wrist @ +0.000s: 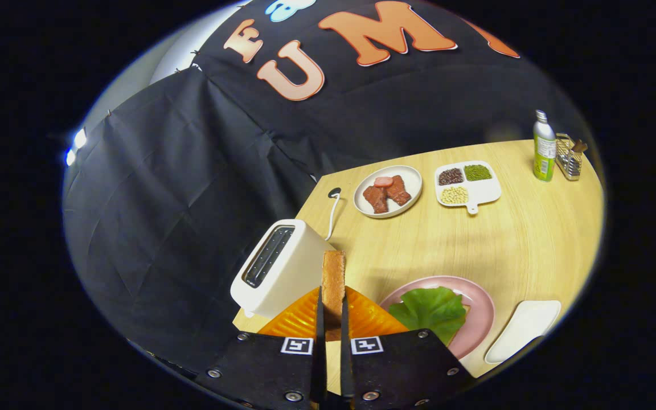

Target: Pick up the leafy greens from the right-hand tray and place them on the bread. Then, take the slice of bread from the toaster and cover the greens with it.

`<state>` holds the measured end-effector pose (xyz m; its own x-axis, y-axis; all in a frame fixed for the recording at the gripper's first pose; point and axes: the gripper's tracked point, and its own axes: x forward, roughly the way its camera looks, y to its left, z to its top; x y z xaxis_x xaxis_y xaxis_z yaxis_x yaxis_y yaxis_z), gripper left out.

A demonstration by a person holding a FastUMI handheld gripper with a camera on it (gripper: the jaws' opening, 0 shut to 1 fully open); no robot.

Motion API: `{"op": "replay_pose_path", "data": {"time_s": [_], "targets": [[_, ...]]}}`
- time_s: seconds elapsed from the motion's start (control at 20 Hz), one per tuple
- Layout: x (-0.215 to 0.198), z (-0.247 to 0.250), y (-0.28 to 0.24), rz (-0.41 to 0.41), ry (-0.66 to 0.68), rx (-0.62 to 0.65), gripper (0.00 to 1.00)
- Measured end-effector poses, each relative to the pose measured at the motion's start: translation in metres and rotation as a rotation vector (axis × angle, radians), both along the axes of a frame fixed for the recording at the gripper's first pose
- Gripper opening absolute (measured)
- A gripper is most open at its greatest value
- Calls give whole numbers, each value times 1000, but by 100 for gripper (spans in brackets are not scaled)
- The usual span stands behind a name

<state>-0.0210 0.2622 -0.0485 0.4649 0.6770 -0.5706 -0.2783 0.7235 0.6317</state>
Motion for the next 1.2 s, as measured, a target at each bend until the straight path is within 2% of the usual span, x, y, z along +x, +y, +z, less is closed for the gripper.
{"op": "replay_pose_path", "data": {"time_s": [0.3, 0.6, 0.95, 1.0, 1.2], "targets": [[-16, -32, -30, -31, 43, 28, 10], [-30, -75, -40, -43, 142, 45, 10], [-29, -118, -73, -129, 199, -11, 10], [-28, -122, -74, -134, 200, -23, 11], [-24, -131, -85, -150, 150, -101, 28]]}}
